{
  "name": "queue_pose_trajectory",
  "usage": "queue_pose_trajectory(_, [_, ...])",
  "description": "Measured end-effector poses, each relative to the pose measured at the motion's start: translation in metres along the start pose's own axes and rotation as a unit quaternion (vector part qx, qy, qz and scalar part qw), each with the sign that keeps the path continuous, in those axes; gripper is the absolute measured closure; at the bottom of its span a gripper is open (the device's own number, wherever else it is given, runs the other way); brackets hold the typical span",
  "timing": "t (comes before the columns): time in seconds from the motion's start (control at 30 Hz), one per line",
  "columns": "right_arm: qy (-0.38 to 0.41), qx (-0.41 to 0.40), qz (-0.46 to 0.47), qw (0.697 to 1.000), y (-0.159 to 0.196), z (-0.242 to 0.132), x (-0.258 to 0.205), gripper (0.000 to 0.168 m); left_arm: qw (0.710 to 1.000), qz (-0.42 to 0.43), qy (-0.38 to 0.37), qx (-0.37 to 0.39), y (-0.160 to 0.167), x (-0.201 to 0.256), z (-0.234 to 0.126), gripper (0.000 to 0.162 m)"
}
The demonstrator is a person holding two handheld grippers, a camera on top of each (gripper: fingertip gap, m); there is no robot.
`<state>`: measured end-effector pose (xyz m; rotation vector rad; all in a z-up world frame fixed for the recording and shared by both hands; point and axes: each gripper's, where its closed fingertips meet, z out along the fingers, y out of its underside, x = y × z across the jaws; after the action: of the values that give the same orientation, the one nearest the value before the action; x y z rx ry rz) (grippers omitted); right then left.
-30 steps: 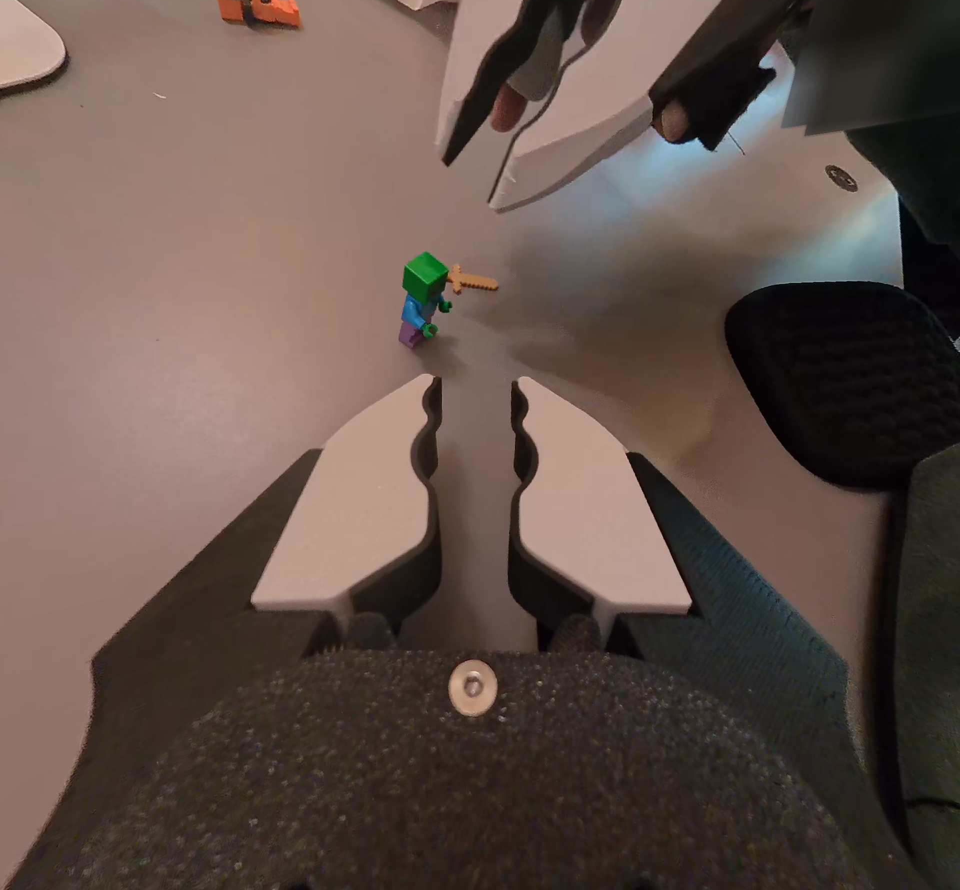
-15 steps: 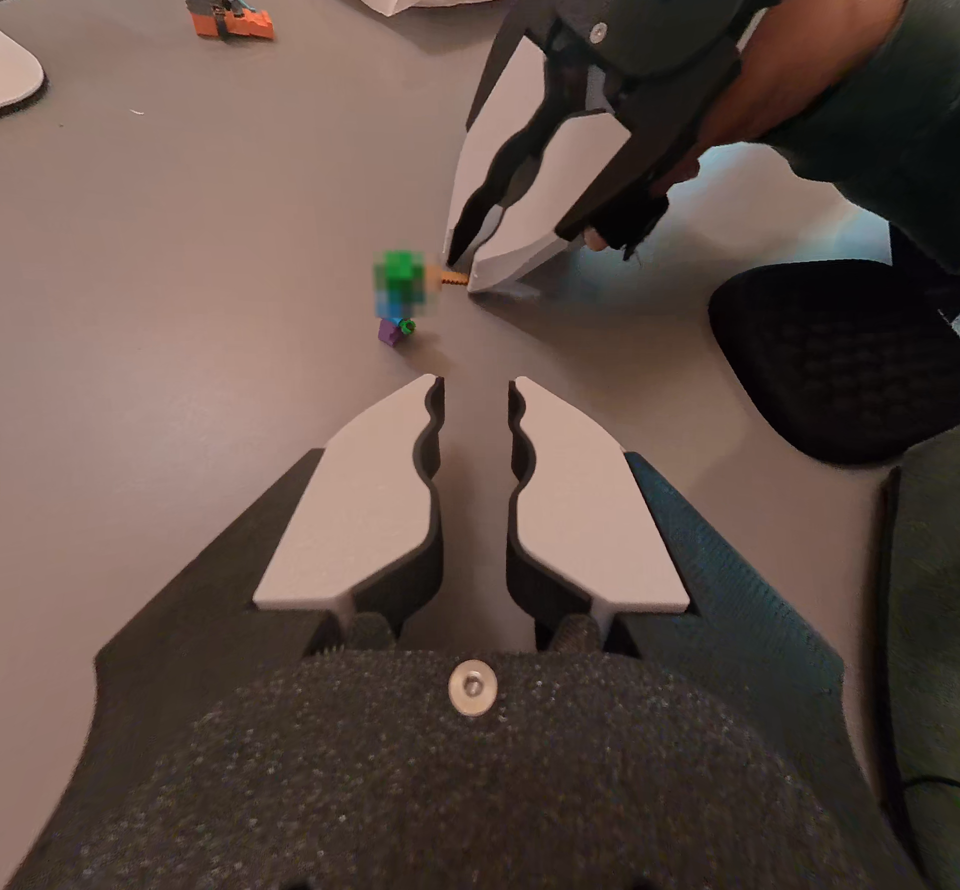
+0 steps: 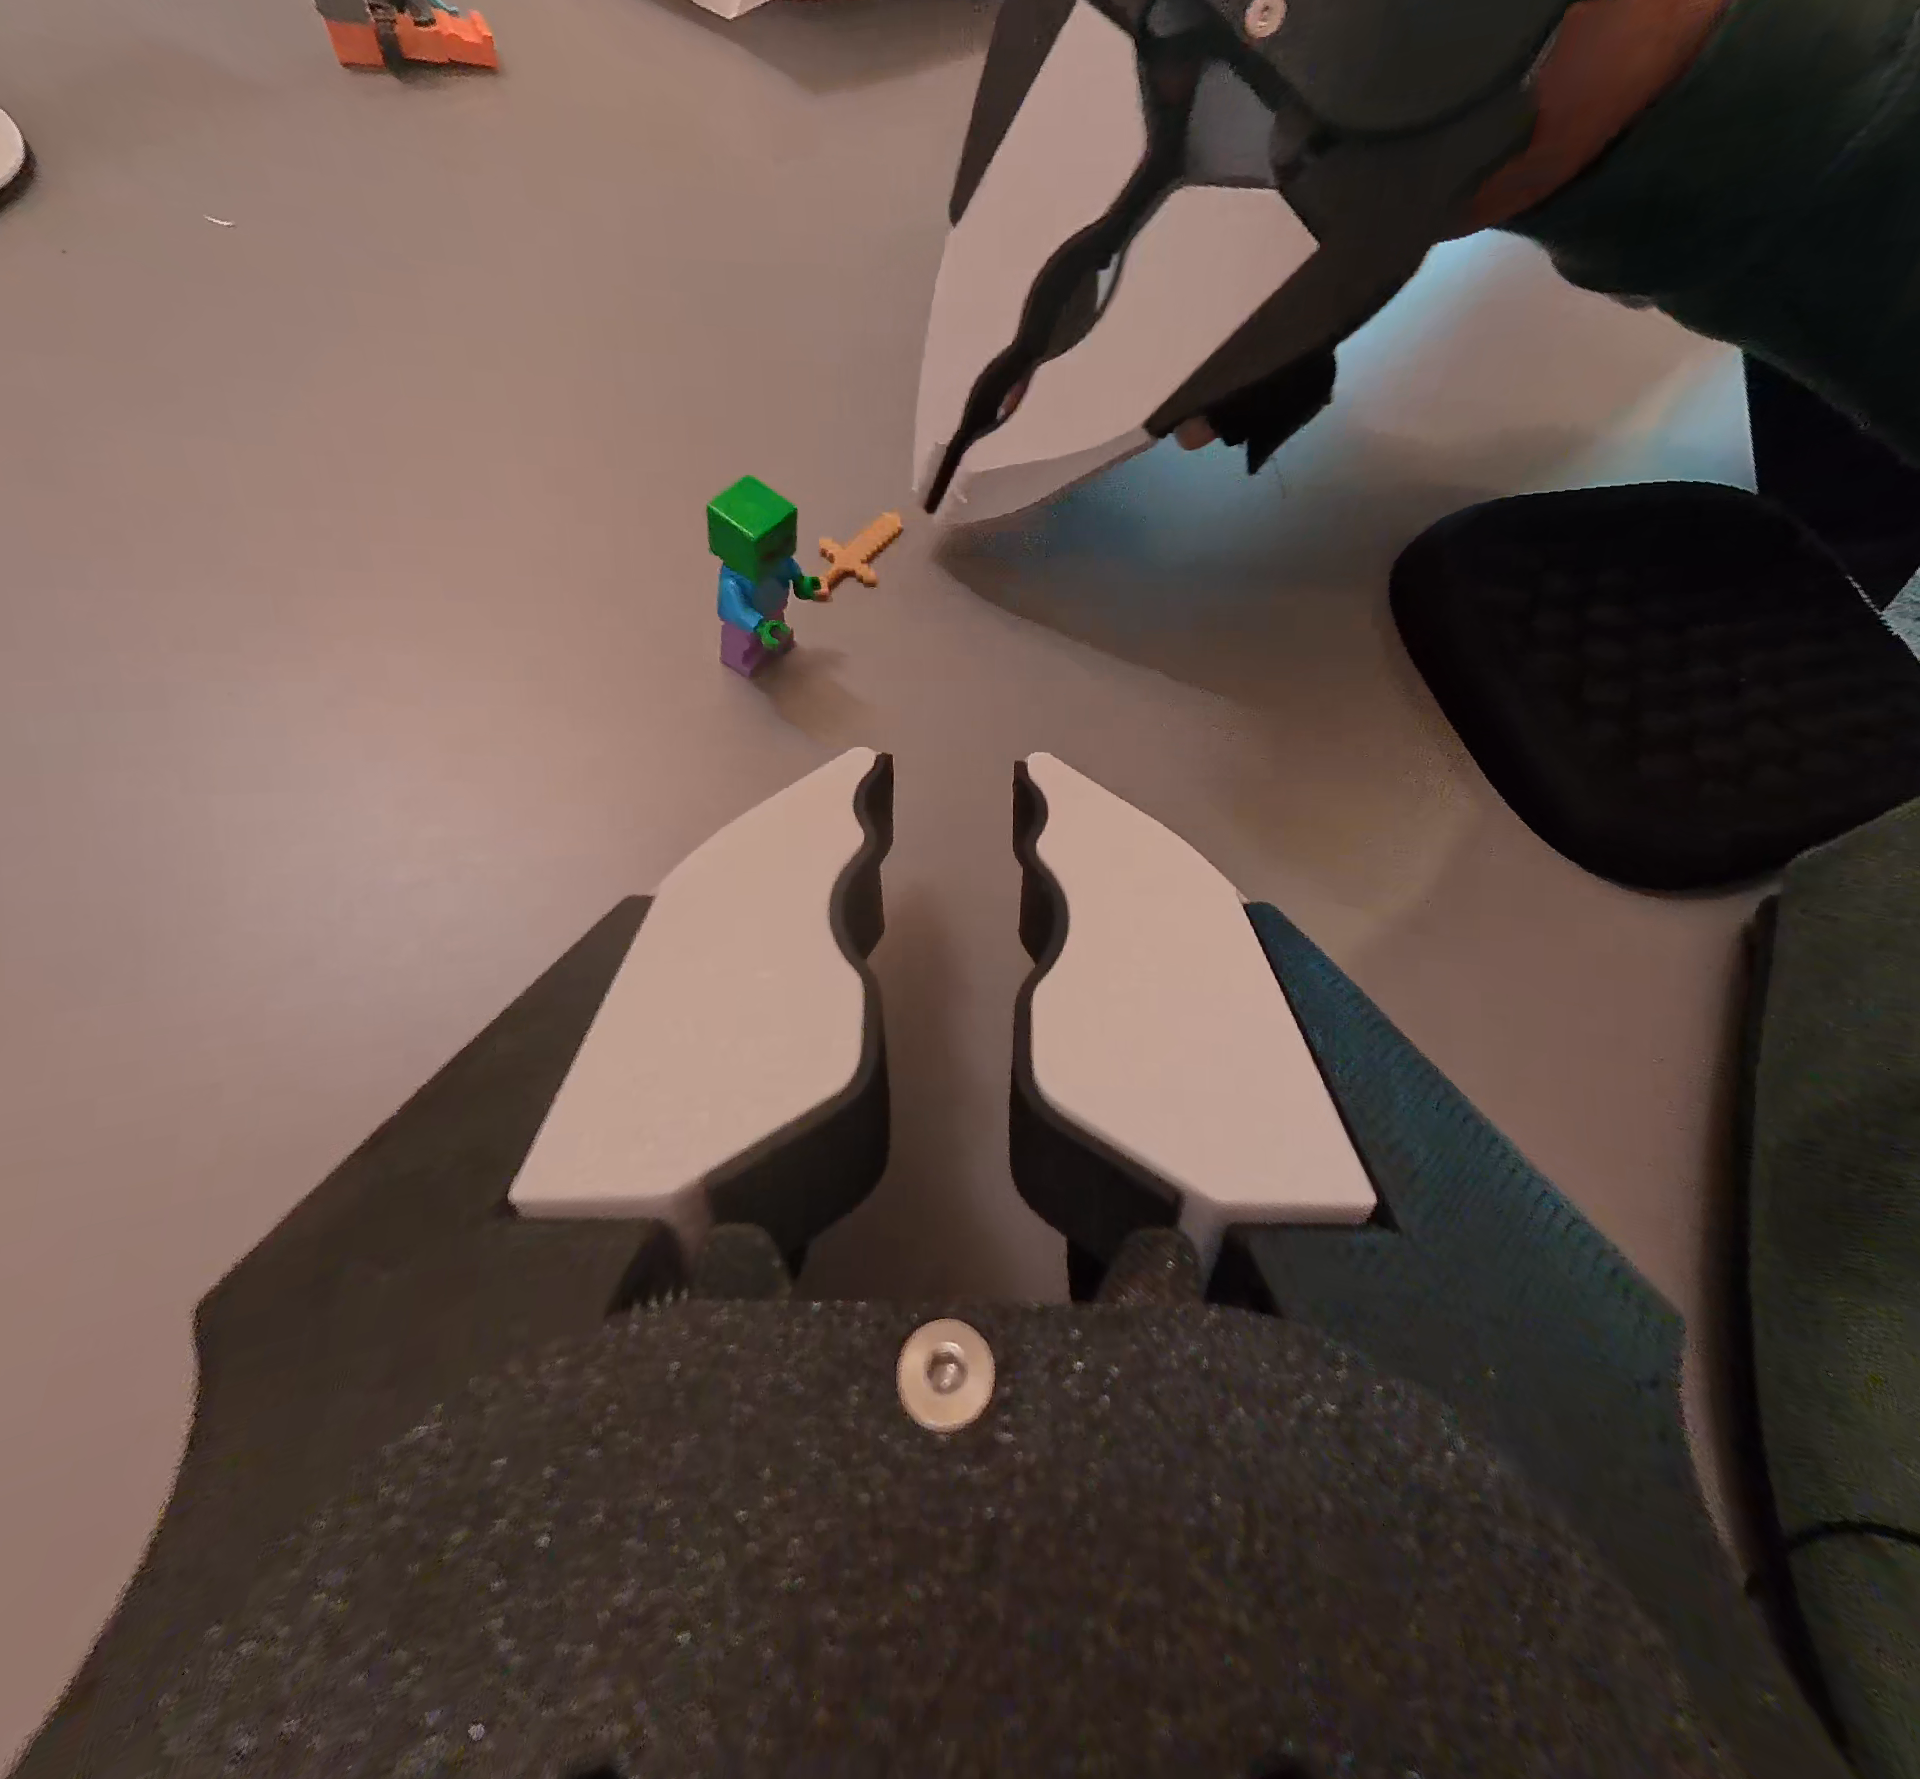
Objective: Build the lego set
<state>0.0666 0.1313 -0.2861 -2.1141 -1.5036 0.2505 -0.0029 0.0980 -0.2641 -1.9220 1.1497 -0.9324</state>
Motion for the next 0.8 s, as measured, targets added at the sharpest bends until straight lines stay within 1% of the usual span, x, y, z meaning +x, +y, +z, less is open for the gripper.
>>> queue_pose_trajectory(0.1, [0.01,-0.005,-0.029,1.0,0.001,-0.006,-0.004,0.168,1.0,0.0,0.002,-0.003,0.001,0.001,0.001,0.14])
queue_pose_trajectory(0.23, [0.021,0.008,-0.035,0.999,-0.003,-0.005,0.007,0.167,1.0,0.004,0.003,-0.008,0.003,0.003,0.004,0.14])
queue_pose_trajectory(0.27, [0.012,0.009,-0.032,0.999,-0.004,-0.002,0.009,0.157,1.0,0.006,0.003,-0.008,0.003,0.004,0.004,0.141])
queue_pose_trajectory(0.47, [-0.049,-0.007,-0.014,0.999,-0.002,0.013,0.011,0.157,1.0,0.011,0.0,0.001,0.0,0.004,0.001,0.141])
queue_pose_trajectory(0.53, [-0.075,-0.004,-0.005,0.997,-0.003,0.015,0.006,0.161,1.0,0.01,-0.001,0.003,-0.001,0.004,0.0,0.141])
queue_pose_trajectory(0.73, [-0.093,0.001,-0.004,0.996,-0.006,0.017,0.003,0.164,1.0,0.005,0.003,0.001,0.001,0.002,0.001,0.141])
queue_pose_trajectory(0.8, [-0.087,0.0,-0.014,0.996,-0.006,0.017,0.002,0.165,1.0,0.006,0.003,0.001,0.001,0.002,0.001,0.141])
